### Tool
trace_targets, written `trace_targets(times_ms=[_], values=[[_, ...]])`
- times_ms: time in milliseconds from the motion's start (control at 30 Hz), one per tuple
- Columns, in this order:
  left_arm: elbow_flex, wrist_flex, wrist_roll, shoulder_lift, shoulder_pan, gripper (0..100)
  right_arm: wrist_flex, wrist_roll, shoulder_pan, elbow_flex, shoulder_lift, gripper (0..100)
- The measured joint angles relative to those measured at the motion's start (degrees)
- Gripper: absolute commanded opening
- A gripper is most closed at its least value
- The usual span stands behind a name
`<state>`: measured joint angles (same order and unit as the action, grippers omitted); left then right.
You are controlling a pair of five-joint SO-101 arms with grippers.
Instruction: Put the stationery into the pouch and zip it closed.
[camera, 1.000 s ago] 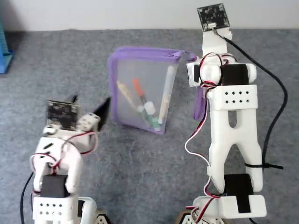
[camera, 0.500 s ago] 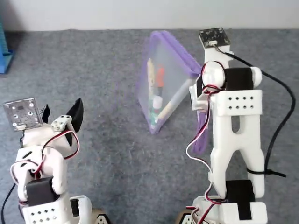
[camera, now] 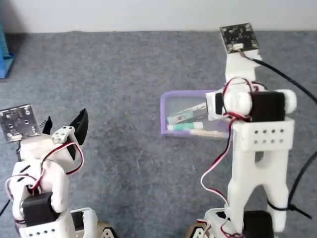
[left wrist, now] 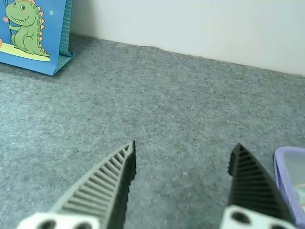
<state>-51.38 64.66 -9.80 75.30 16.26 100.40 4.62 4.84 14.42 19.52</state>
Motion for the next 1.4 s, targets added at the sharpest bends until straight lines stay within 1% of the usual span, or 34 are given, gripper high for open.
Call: trace_targets(times_ms=[67,133,233,300,400,500,567,633,700,800,967,1233,1400], values=[[0.62,0.00,0.00,0.00,0.00,30,0.00,0.00,-0.09,0.00,1.41,31.0],[1.49,0.00,0.00,0.00,0.00,30,0.00,0.00,0.09,0.00,2.99,26.4],[2.55,0.18,0.00,0.00,0.00,30,0.00,0.00,0.18,-0.44,5.71,11.0],[3.08,1.67,0.00,0.00,0.00,27,0.00,0.00,0.00,-3.16,8.35,0.0],[3.52,4.84,0.00,0.00,0.00,15,0.00,0.00,0.00,-10.64,13.36,5.4],[3.52,7.21,0.00,0.00,0.00,1,0.00,-3.25,0.18,-19.60,19.43,1.2],[3.52,7.74,0.18,0.00,0.00,2,-0.53,-6.24,-0.09,-25.93,23.65,1.0],[2.64,7.56,1.41,0.35,-0.09,2,-3.96,-8.26,0.00,-32.88,27.96,1.4],[-0.44,5.63,4.22,0.53,-0.97,1,-8.79,-9.41,-0.44,-40.35,32.00,1.4],[-8.00,1.14,8.35,0.09,-2.90,1,-18.81,-9.85,-2.29,-52.92,37.36,1.4],[-20.04,-8.79,10.64,0.00,-6.07,2,-34.55,-9.93,-4.48,-72.53,44.75,1.4],[-33.85,-22.68,10.99,0.00,-10.90,2,-45.63,-9.93,-4.31,-90.46,50.64,1.8],[-41.49,-30.86,10.99,0.00,-11.34,2,-49.85,-9.93,-4.31,-99.34,50.81,1.9]])
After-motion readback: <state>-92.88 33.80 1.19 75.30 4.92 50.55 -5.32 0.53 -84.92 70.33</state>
